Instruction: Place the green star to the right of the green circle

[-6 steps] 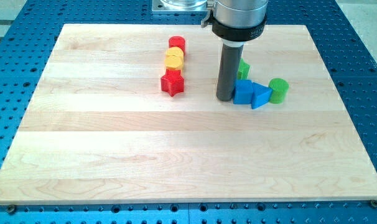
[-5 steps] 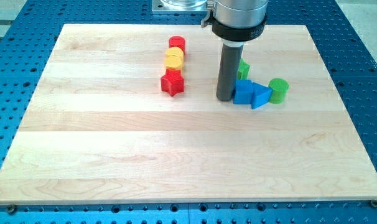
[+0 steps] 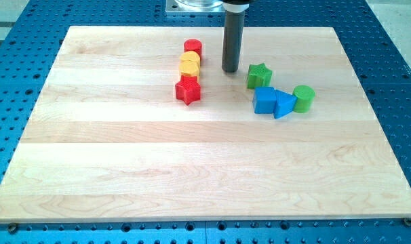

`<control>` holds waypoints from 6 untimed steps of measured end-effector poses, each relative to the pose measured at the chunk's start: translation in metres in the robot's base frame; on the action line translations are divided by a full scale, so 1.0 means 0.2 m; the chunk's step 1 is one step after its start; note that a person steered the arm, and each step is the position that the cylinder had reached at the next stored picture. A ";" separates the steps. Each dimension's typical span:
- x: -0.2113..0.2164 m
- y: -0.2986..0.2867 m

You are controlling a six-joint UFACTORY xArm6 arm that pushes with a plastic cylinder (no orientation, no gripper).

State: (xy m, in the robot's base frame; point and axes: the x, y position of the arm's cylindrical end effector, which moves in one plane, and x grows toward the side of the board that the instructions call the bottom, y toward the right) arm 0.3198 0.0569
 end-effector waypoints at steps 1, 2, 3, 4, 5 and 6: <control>0.04 -0.01; 0.30 -0.01; 0.31 -0.01; 0.26 0.12; 0.14 0.35; 0.10 0.39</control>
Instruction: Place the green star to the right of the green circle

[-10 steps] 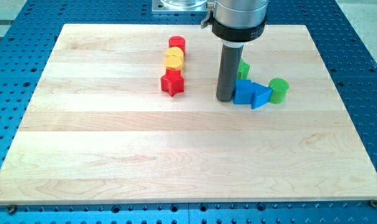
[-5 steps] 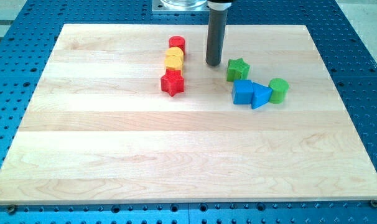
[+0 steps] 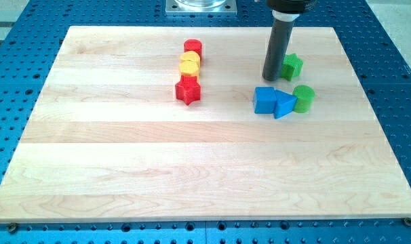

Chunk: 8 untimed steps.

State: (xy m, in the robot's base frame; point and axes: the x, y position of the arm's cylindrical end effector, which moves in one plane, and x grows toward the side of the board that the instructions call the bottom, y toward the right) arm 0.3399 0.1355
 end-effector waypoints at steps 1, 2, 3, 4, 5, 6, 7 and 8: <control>-0.13 0.00; -0.14 -0.11; -0.21 -0.08; -0.17 0.16; -0.15 0.35; -0.18 0.41; -0.26 0.43; -0.24 0.41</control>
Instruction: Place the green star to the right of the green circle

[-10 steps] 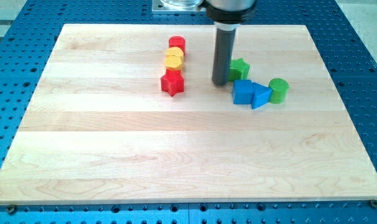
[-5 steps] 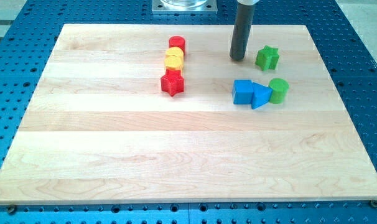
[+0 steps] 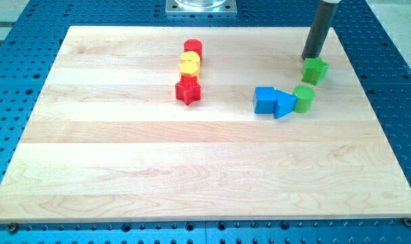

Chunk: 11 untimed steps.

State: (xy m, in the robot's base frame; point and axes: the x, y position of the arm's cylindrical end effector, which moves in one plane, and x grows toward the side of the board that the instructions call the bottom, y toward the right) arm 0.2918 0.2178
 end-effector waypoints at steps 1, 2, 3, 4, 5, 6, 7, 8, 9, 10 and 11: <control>0.16 -0.04; 0.28 -0.04; 0.28 -0.04; 0.27 -0.04; 0.28 -0.04; 0.28 -0.04; 0.33 -0.04; 0.35 -0.04; 0.37 -0.03; 0.41 0.00; 0.41 0.01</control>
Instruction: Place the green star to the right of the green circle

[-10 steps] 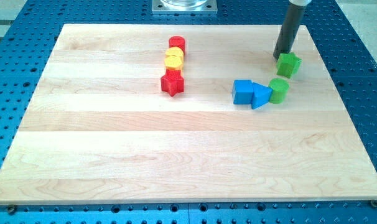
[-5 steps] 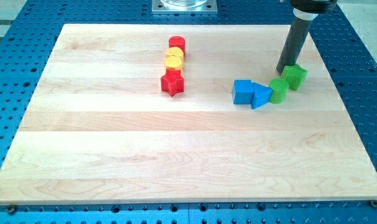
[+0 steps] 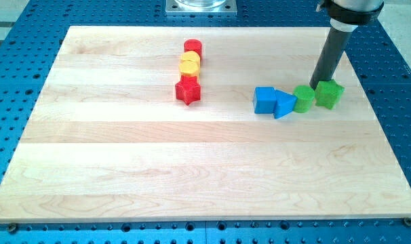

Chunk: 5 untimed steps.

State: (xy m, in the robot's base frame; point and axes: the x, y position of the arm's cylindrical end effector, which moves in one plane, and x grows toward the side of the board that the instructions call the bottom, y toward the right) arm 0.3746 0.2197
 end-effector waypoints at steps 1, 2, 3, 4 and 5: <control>0.00 0.00; 0.03 0.00; 0.04 0.00; 0.07 0.00; 0.07 0.02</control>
